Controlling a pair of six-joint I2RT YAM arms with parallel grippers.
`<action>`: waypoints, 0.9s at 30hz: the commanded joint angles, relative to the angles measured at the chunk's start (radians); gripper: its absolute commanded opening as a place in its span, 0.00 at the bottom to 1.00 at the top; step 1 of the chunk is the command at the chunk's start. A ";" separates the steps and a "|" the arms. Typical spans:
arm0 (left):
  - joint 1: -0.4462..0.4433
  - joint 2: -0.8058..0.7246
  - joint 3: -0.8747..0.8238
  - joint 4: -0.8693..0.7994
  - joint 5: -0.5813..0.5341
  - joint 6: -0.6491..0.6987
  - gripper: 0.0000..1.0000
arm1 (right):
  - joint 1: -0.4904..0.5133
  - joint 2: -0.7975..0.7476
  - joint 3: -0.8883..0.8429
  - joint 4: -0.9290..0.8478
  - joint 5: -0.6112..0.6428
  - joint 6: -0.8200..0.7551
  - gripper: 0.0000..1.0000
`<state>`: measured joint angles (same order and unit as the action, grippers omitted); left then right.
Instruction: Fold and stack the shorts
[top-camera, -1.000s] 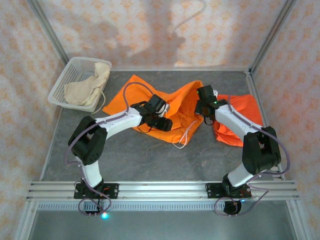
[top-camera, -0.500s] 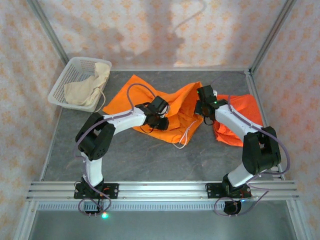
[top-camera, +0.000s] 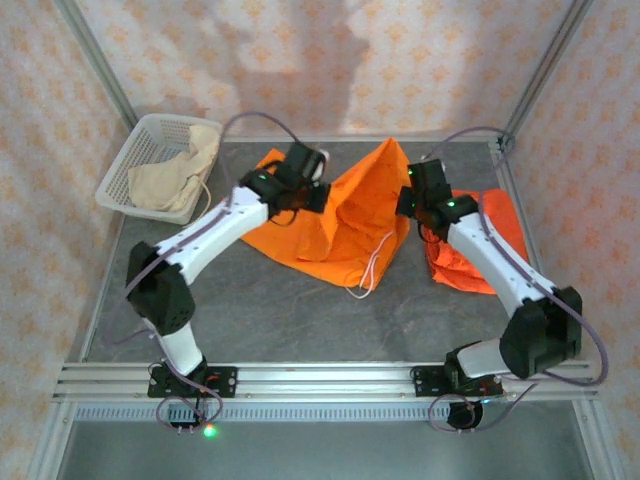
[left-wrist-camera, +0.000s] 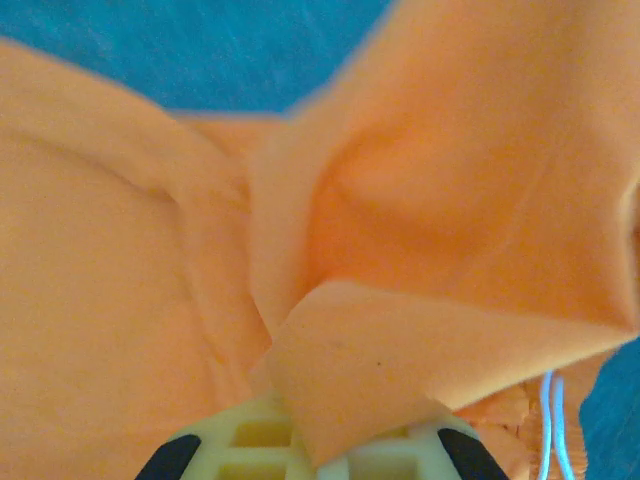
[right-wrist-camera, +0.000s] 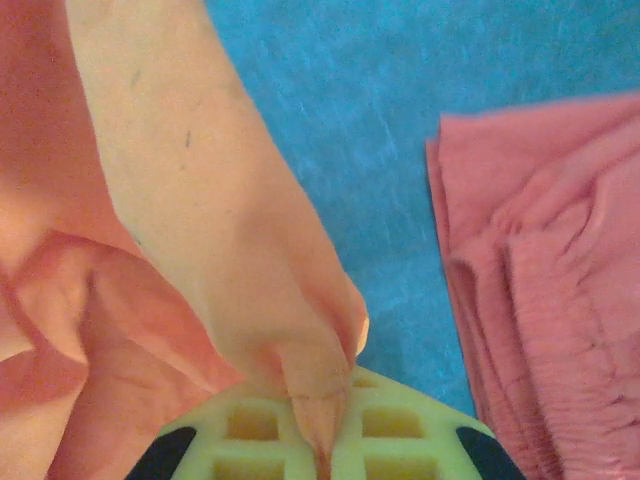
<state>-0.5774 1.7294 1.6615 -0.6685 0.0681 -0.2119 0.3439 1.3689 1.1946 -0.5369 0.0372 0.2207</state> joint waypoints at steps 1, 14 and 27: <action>0.055 -0.100 0.146 -0.147 -0.123 0.088 0.00 | -0.005 -0.102 0.104 -0.066 0.059 -0.083 0.00; 0.155 -0.142 0.601 -0.344 -0.331 0.271 0.00 | -0.006 -0.274 0.408 -0.168 -0.015 -0.223 0.00; 0.158 -0.248 0.837 -0.256 -0.465 0.299 0.00 | 0.016 -0.301 0.623 -0.175 -0.332 -0.089 0.00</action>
<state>-0.4294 1.5398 2.4290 -0.9756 -0.3199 0.0586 0.3489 1.0878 1.7744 -0.7273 -0.2123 0.0849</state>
